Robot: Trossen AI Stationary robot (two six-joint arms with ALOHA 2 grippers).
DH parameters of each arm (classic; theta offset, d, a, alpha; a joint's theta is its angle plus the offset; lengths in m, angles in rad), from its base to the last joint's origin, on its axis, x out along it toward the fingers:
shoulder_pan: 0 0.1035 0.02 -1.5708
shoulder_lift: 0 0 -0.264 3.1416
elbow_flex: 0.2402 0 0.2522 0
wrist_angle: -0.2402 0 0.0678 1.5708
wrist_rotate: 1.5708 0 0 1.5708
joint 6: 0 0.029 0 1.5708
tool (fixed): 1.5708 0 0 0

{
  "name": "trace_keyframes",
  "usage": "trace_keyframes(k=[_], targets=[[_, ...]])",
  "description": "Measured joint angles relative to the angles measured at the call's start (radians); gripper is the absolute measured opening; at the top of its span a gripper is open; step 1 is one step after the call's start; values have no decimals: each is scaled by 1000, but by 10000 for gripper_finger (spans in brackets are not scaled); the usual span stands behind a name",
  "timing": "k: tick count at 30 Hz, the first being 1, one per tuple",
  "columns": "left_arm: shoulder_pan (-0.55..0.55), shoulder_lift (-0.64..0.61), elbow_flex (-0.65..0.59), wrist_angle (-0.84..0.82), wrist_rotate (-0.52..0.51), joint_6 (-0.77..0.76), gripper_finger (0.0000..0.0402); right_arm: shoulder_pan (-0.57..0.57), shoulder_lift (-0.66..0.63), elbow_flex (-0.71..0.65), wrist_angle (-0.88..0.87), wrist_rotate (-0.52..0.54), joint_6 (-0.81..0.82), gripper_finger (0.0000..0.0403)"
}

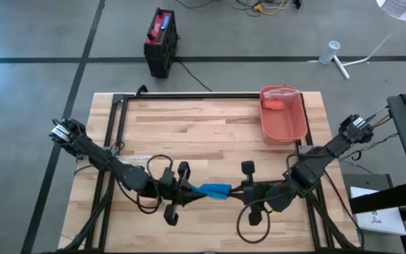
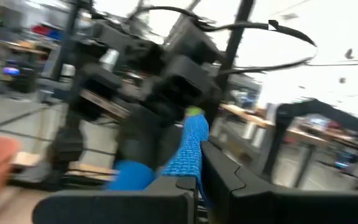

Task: Roll bandage
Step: Roll the blue bandage

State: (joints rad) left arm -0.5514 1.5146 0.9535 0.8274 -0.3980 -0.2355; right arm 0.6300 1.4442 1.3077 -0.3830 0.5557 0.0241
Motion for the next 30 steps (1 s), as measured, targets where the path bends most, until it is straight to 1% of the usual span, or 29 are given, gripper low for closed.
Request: trace_keyframes(k=[2,3,5,9,14,20,27,30], targets=[[0,0,0,-8,-47,20,0,0,11,0,0,-36,12,2],[0,-2,-1,-13,-62,27,0,2,14,0,-1,-37,17,2],[-1,-8,-2,-15,-64,31,0,6,15,1,-2,-33,21,2],[-16,-23,-2,-14,-60,43,0,7,4,2,-5,19,22,2],[-41,-25,-2,-2,-19,67,0,-2,0,2,-9,115,35,2],[-72,-26,-2,-1,-13,69,0,-15,-12,6,-5,233,116,2],[-101,-26,-2,9,-15,70,0,-26,-44,8,-33,281,122,2],[-109,-26,-3,36,-16,75,0,-26,-36,8,-59,270,92,2]])
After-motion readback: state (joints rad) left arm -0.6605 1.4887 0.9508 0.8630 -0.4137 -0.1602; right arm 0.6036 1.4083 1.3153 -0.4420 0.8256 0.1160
